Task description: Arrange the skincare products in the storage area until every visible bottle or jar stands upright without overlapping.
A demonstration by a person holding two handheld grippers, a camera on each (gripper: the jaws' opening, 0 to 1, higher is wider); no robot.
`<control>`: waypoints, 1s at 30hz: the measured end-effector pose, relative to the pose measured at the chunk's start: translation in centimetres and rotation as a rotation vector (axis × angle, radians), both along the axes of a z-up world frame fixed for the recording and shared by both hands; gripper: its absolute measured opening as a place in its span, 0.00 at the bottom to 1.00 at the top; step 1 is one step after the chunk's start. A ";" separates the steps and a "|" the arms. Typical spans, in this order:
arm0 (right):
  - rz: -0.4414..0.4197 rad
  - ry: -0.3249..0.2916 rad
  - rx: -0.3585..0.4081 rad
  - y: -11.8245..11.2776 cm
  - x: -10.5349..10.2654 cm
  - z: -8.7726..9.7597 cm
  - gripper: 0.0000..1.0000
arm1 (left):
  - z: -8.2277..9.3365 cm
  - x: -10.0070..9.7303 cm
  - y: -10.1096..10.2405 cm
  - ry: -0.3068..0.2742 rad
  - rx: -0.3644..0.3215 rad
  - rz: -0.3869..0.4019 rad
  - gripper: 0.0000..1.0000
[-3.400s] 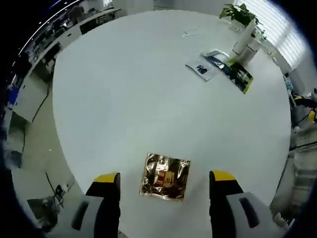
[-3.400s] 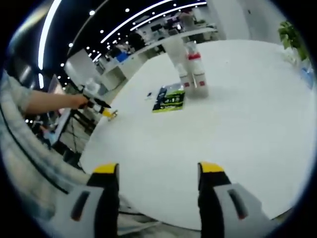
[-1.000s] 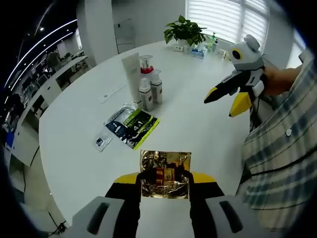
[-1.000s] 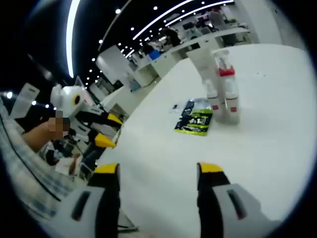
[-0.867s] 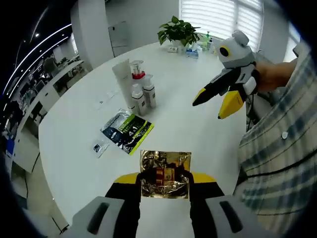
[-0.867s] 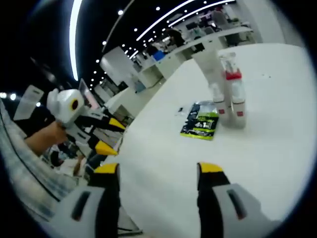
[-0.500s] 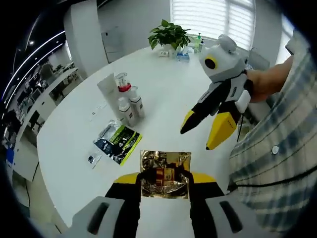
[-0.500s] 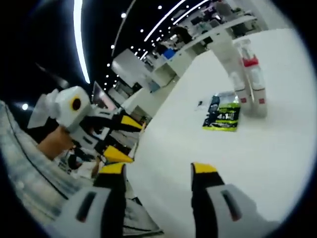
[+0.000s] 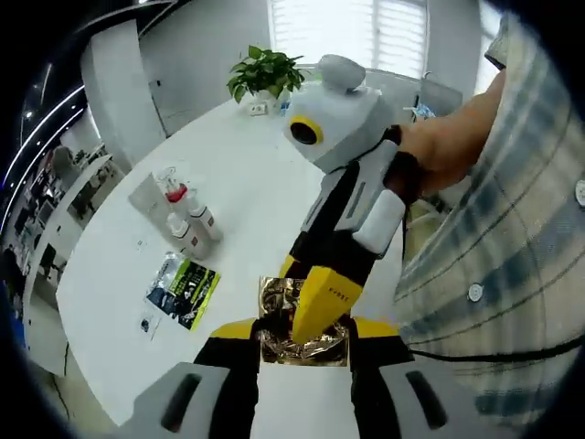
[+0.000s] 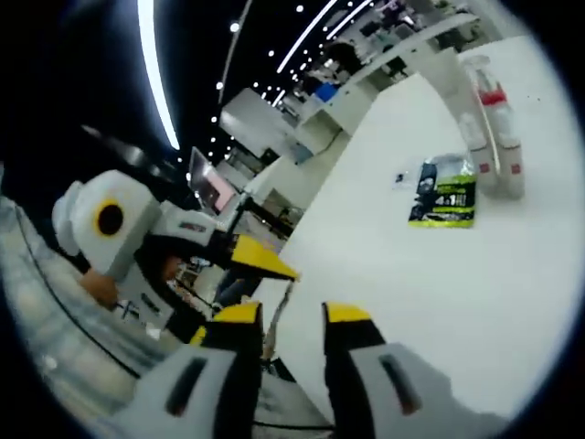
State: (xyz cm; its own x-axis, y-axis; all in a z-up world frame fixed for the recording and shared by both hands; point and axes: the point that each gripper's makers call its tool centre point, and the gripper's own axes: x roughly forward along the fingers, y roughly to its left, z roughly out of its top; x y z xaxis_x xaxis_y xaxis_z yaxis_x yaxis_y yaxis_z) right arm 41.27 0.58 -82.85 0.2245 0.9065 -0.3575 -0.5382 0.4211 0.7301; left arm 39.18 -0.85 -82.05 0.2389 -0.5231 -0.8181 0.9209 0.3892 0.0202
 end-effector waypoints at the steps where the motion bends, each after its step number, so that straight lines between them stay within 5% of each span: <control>1: 0.006 0.002 0.000 0.1 -0.2 0.0 0.18 | 0.0 -0.2 -0.1 -0.003 0.009 -0.009 0.39; 5: 0.036 0.027 0.051 0.5 -1.1 0.8 0.02 | 0.2 -0.5 0.1 -0.028 0.047 -0.040 0.39; 8: 0.035 0.000 0.029 0.5 -1.2 0.7 0.01 | 0.4 -0.4 0.3 -0.020 0.030 -0.031 0.39; 12: -0.014 0.037 0.108 0.1 -0.6 1.7 0.00 | 0.7 0.1 0.6 0.023 -0.064 0.101 0.44; 14: -0.017 0.002 0.095 -0.3 -0.4 2.1 0.00 | 0.7 0.3 1.2 0.098 -0.137 0.227 0.49; 17: -0.034 -0.011 0.143 -0.6 -0.1 3.2 0.00 | 1.6 0.8 1.0 0.218 -0.340 0.401 0.54; 20: -0.052 -0.014 0.191 -0.9 0.4 4.0 0.00 | 2.8 1.3 0.2 0.435 -0.617 0.579 0.52; 25: -0.112 -0.019 0.286 -1.1 1.4 5.9 0.00 | 4.0 0.9 -0.9 0.608 -0.827 0.624 0.41; 30: -0.133 0.009 0.333 -1.3 1.9 6.3 0.00 | 4.9 1.5 -1.1 0.676 -0.957 0.675 0.26</control>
State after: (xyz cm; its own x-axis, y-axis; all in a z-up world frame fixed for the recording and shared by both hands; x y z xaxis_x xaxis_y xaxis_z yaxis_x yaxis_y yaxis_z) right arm 43.22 -0.76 -76.56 0.3465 0.9367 -0.0495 -0.4879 0.2250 0.8434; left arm 40.63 -1.98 -77.18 0.3725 -0.8908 -0.2602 0.2682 0.3717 -0.8887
